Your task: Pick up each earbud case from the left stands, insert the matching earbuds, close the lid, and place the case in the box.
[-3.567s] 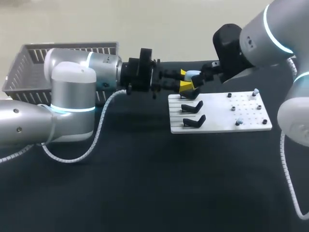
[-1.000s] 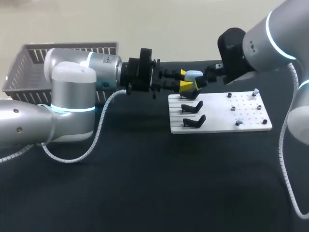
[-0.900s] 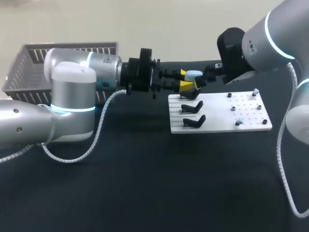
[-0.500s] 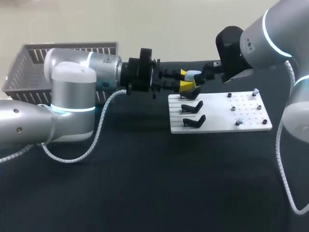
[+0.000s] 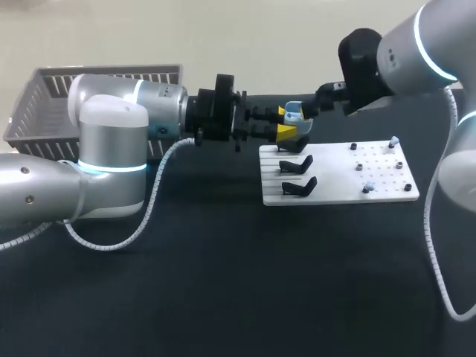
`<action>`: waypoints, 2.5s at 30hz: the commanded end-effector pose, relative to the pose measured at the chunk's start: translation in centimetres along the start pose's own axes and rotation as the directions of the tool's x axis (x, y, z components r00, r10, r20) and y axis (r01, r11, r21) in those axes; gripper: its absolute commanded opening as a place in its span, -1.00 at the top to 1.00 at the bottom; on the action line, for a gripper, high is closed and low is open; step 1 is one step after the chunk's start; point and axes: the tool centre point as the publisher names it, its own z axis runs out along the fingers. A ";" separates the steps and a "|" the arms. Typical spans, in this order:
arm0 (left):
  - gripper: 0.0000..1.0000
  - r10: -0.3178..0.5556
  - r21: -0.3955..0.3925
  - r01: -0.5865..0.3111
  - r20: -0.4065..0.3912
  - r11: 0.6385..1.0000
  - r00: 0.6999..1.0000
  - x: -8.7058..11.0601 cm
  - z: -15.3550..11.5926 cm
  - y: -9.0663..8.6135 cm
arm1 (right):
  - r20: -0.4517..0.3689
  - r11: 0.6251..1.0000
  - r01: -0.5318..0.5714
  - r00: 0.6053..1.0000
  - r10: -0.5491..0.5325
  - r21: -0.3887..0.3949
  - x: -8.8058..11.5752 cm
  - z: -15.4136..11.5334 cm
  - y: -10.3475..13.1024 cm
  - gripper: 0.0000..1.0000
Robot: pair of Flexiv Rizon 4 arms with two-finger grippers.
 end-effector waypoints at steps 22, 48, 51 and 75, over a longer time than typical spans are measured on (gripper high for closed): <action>1.00 0.001 -0.001 -0.001 0.001 1.000 1.000 0.1 0.0 0.0 | -0.187 0.930 0.113 0.981 -0.049 0.349 3.1 -4.7 -12.1 -1.00; 1.00 0.001 -0.001 -0.001 0.001 1.000 1.000 0.1 0.0 0.0 | -0.353 0.909 0.101 0.934 0.053 0.404 5.0 1.8 -17.0 -1.00; 1.00 0.001 -0.001 -0.001 0.001 1.000 1.000 0.1 0.0 0.0 | -0.370 0.909 0.113 0.928 0.048 0.400 5.1 2.4 -17.0 -1.00; 1.00 0.001 -0.001 -0.001 0.001 1.000 1.000 0.1 0.0 0.0 | -0.422 0.923 0.106 0.904 0.065 0.370 6.2 4.8 -18.1 0.07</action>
